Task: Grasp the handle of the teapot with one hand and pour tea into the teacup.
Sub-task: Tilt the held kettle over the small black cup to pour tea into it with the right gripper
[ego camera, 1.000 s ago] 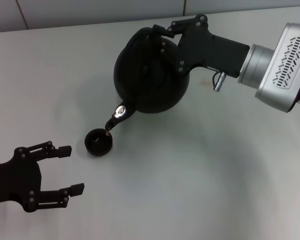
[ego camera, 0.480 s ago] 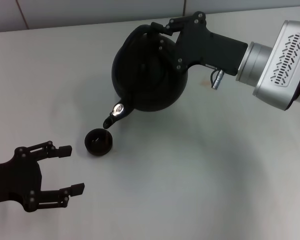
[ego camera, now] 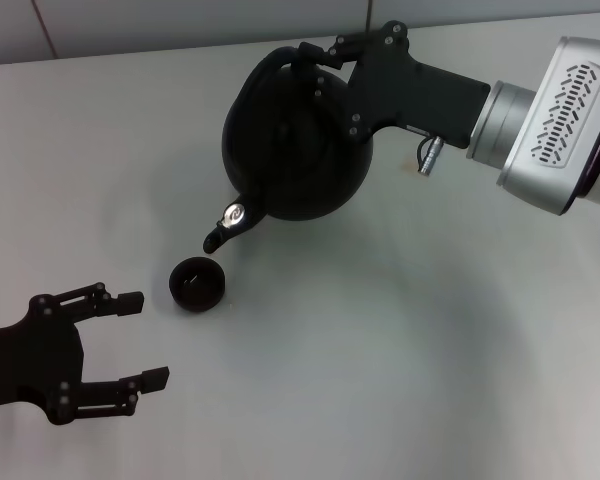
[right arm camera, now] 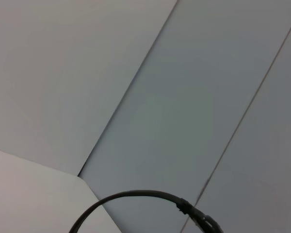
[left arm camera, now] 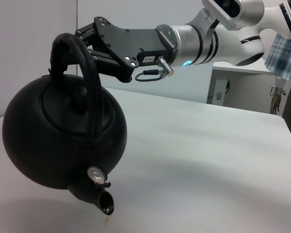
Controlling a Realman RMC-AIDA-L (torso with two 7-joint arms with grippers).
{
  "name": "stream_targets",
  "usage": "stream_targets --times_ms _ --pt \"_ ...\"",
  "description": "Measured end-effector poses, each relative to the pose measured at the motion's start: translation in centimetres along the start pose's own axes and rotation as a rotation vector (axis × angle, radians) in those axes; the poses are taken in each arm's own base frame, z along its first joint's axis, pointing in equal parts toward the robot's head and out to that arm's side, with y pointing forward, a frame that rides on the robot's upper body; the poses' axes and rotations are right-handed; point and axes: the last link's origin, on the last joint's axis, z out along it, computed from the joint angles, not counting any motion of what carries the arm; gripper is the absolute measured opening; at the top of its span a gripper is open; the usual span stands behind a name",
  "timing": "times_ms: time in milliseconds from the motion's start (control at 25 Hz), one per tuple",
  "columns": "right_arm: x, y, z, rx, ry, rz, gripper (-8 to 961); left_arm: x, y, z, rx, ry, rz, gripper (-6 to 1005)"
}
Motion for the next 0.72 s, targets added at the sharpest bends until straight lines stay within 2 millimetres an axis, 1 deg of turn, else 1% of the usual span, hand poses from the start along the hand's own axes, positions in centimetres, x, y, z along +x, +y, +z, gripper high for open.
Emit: stream_targets --times_ms 720 --pt "-0.10 0.07 0.67 -0.023 0.010 -0.022 85 -0.03 -0.03 0.13 -0.002 -0.001 -0.001 854"
